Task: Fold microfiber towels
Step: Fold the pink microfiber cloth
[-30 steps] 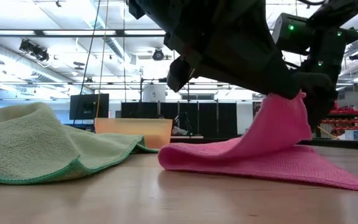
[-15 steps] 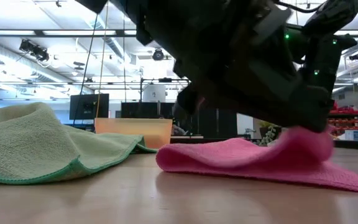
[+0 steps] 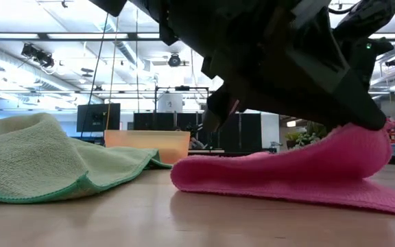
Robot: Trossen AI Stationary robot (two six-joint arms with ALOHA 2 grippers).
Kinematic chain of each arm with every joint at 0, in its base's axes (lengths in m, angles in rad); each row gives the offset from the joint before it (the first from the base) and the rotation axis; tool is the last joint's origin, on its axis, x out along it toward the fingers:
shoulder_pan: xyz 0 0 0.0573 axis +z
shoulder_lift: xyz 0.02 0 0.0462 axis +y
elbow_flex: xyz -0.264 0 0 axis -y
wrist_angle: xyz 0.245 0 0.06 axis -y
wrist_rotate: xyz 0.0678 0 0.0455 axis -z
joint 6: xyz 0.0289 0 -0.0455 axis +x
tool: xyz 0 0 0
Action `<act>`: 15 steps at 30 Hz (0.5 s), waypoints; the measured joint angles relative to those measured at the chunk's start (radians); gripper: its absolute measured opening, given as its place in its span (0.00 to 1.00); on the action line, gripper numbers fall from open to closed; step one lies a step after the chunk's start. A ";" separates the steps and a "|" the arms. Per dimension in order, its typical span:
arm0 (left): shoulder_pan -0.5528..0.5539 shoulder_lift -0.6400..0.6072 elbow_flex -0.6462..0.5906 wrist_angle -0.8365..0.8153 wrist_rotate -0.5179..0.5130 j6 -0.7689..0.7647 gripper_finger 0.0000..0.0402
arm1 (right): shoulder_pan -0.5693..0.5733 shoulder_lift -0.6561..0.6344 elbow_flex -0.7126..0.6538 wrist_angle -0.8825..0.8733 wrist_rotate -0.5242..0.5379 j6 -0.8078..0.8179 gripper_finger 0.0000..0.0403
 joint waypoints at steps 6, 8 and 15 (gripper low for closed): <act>0.007 0.010 0.000 0.025 0.025 -0.003 0.15 | 0.000 0.000 0.000 0.000 0.000 0.000 0.00; 0.009 0.010 0.000 0.025 0.025 0.001 0.21 | 0.000 0.000 0.000 0.000 0.000 0.000 0.00; 0.026 -0.023 0.000 -0.017 0.111 0.050 0.41 | -0.001 0.000 0.000 0.000 0.002 0.005 0.00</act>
